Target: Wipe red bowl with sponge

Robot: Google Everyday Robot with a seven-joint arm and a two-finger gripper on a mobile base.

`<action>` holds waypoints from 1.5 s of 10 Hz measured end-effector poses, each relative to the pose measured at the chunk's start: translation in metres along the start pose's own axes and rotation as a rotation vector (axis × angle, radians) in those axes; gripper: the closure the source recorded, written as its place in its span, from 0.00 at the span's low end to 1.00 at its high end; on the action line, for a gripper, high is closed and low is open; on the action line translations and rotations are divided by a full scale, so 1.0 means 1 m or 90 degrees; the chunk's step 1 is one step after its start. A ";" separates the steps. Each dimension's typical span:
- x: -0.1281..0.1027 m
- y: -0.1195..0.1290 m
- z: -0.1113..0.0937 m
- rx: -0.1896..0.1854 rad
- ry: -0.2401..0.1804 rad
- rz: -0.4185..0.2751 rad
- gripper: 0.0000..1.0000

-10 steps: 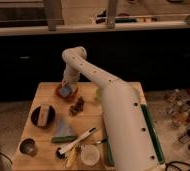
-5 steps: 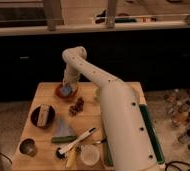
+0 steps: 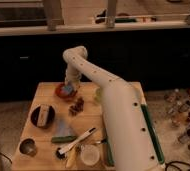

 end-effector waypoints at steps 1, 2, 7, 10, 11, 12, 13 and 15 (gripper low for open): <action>0.006 -0.002 -0.002 0.001 0.007 0.004 1.00; 0.012 -0.004 -0.002 0.001 0.015 0.005 1.00; 0.030 -0.026 0.009 -0.002 0.019 -0.010 1.00; 0.012 -0.046 0.028 -0.002 -0.020 -0.053 1.00; 0.006 -0.048 0.032 -0.001 -0.034 -0.068 1.00; 0.001 -0.048 0.034 -0.002 -0.041 -0.077 1.00; -0.006 -0.045 0.036 -0.007 -0.051 -0.088 1.00; -0.022 -0.036 0.035 -0.011 -0.064 -0.098 1.00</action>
